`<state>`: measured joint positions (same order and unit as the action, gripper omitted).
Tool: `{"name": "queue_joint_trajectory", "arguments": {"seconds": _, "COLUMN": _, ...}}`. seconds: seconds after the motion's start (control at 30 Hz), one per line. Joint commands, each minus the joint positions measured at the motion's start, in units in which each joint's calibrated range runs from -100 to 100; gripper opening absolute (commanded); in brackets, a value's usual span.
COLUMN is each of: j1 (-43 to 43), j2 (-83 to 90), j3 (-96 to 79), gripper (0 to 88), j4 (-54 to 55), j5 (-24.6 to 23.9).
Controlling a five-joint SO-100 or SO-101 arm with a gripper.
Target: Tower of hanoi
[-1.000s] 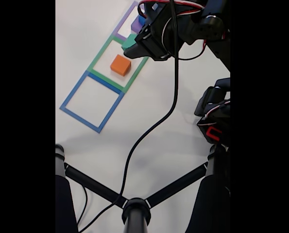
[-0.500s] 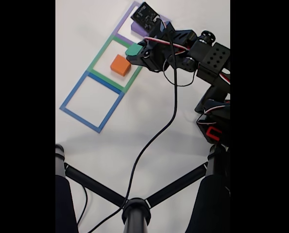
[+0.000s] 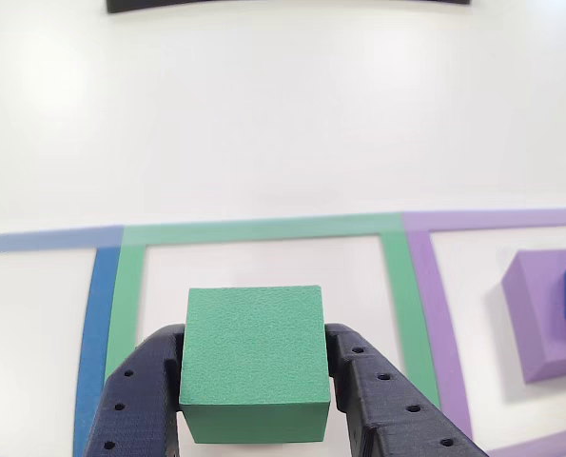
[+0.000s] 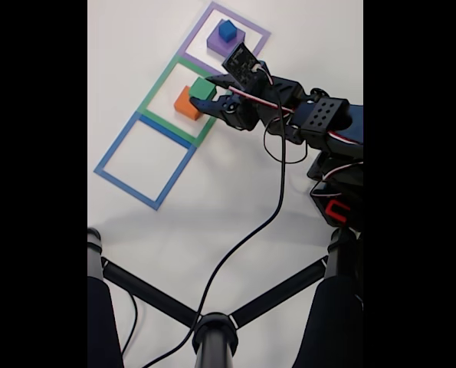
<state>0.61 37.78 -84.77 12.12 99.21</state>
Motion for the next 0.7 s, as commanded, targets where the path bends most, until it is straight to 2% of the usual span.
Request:
{"name": "queue_joint_trajectory", "arguments": {"seconds": 0.0, "j1": -1.3, "j2": -5.3, "j3": -0.1, "gripper": 8.9, "j4": 9.9, "j5": 0.8}}
{"name": "queue_joint_trajectory", "arguments": {"seconds": 0.3, "j1": -1.2, "j2": -19.1, "j3": 1.9, "gripper": 9.0, "j4": 23.5, "j5": 0.8}}
{"name": "queue_joint_trajectory", "arguments": {"seconds": 0.67, "j1": -1.9, "j2": -30.6, "j3": 5.9, "gripper": 9.0, "j4": 32.7, "j5": 0.8}}
